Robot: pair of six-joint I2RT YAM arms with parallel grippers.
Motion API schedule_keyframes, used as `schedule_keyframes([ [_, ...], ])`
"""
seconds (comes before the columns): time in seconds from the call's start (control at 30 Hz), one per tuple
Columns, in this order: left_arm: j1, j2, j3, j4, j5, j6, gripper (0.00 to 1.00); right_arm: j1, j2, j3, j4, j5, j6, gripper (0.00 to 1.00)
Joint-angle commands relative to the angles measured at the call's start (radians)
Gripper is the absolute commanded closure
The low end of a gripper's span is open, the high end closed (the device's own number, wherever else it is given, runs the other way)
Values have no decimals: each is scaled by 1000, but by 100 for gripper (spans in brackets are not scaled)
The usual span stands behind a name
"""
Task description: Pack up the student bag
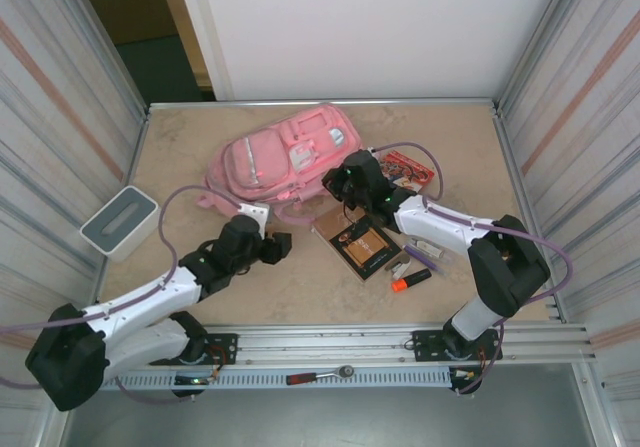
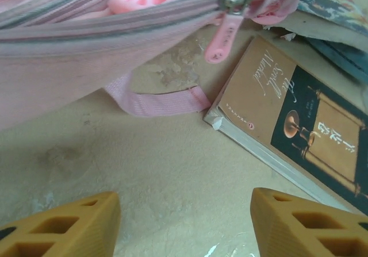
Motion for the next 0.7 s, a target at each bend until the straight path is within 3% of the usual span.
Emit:
schedule_keyframes([
  [0.0, -61, 62, 58, 53, -212, 109, 43, 22, -29, 65, 67, -7, 32, 100],
  [0.33, -100, 337, 200, 193, -427, 160, 55, 20, -6, 81, 73, -28, 32, 100],
  [0.67, -100, 434, 304, 182, -491, 211, 61, 6, 14, 70, 84, -49, 39, 100],
])
